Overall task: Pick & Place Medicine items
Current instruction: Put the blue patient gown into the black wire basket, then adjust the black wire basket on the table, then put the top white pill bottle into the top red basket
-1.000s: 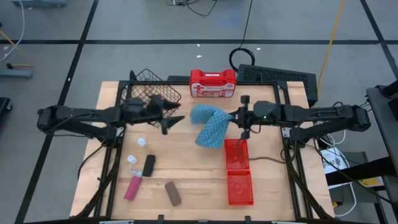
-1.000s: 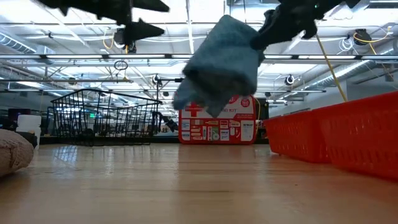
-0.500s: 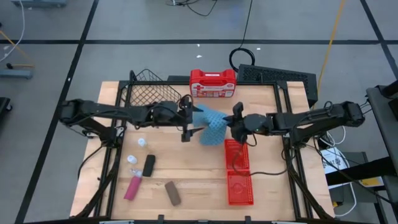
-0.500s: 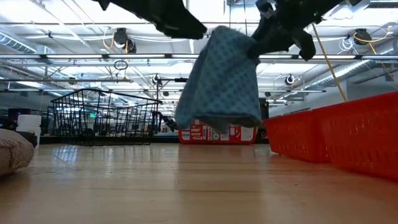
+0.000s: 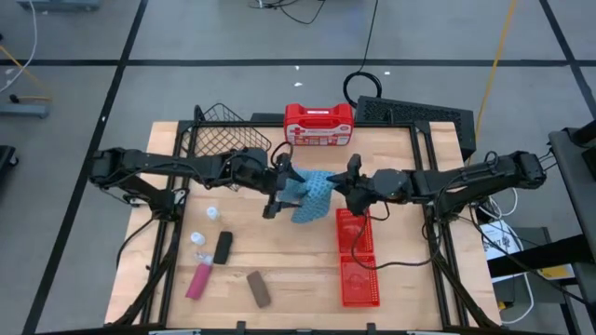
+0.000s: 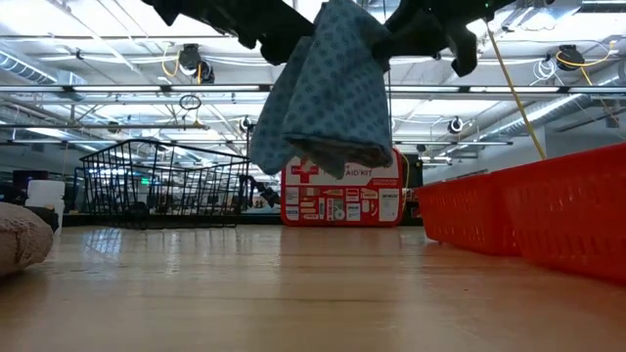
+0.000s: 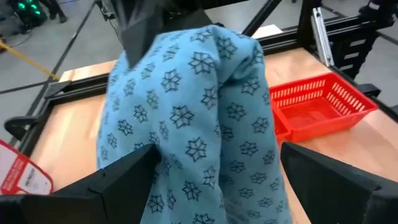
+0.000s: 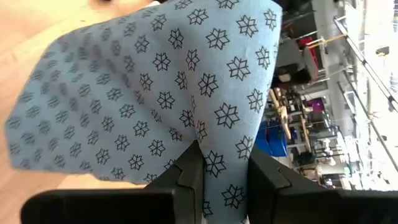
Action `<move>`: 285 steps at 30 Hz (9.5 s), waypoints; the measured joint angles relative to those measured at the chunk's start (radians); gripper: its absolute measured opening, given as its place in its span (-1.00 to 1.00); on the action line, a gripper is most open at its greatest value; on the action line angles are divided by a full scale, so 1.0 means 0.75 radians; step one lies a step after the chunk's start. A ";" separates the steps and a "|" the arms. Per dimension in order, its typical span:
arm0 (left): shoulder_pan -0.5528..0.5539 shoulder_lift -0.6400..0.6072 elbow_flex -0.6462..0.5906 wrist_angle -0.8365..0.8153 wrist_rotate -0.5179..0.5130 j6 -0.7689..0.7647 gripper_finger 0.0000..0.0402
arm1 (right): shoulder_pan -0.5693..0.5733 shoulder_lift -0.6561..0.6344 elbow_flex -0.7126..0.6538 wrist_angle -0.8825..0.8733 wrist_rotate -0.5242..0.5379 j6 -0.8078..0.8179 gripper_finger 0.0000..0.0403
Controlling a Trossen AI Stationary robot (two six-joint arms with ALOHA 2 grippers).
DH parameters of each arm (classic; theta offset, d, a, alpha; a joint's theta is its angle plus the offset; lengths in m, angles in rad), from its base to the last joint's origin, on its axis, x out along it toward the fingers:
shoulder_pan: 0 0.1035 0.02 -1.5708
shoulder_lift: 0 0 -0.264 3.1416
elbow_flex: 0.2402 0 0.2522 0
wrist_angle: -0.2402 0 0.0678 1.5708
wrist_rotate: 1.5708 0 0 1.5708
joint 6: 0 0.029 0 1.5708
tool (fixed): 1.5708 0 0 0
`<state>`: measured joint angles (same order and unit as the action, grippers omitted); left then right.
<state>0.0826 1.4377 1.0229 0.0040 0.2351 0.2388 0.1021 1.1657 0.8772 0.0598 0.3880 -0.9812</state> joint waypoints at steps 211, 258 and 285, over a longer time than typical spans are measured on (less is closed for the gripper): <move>-0.052 -0.438 -0.528 -0.410 -0.787 -0.894 0.42 | -0.405 -0.618 -0.188 -0.102 -0.520 1.084 -0.18; -0.051 -0.597 -0.403 -0.518 -0.659 -0.743 0.42 | -0.404 -0.618 -0.187 -0.120 -0.520 1.097 -0.18; -0.748 -0.277 -0.219 -1.782 -0.688 -2.241 0.42 | -0.404 -0.618 -0.298 0.057 -0.521 1.083 -0.18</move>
<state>-0.4782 1.2299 0.8584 -1.3321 -0.2812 -1.4417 -0.2012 0.7021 0.6540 0.1023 -0.0031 -0.1688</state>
